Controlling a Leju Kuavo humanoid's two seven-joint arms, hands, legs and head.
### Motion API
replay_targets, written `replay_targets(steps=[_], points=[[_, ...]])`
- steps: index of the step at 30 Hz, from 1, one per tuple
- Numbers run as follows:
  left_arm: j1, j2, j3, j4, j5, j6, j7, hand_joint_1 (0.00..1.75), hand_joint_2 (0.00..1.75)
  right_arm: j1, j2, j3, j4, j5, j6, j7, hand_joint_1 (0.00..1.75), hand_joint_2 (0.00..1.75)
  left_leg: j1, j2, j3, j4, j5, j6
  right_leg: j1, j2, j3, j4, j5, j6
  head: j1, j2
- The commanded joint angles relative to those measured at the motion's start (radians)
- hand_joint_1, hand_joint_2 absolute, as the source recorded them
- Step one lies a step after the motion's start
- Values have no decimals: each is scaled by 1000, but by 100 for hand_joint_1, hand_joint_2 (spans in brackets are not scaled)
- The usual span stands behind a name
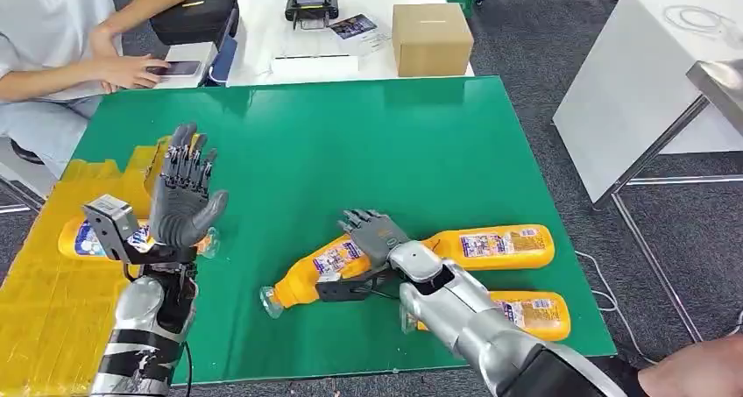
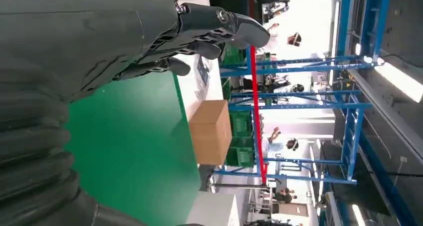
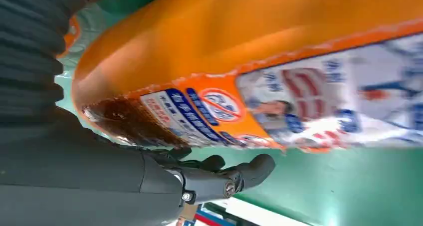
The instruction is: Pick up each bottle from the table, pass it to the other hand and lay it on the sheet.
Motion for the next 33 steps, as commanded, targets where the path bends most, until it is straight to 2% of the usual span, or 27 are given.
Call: replay_targets(steps=[1,6,27,30,33], points=[[-81,-1,-36,115,9,0,4,0,175,-63,-27,19,186,-20,61,-13,175,175,0,-3,1,-1,0,0,0,-4,3,-1,-1,0,0,0],[-88,3,-42,123,19,4,0,0,175,-74,-29,38,193,-26,87,-32,175,175,0,-5,4,-1,0,1,1,-5,6,-2,-1,-1,0,0],[-75,5,-35,108,24,8,-1,0,175,-65,-15,41,179,-36,45,-17,175,175,0,-3,5,-1,0,0,1,-4,7,-2,-1,-1,0,0],[-69,4,-34,101,22,10,-1,0,175,-54,-10,31,170,-42,-3,5,175,175,1,-4,7,0,-2,1,2,-5,10,-2,-2,-2,0,0],[-31,5,-27,54,19,10,-2,0,175,-14,3,-44,109,-97,-163,7,175,175,1,-2,6,-1,-1,0,1,-3,7,-2,-1,-1,0,0]])
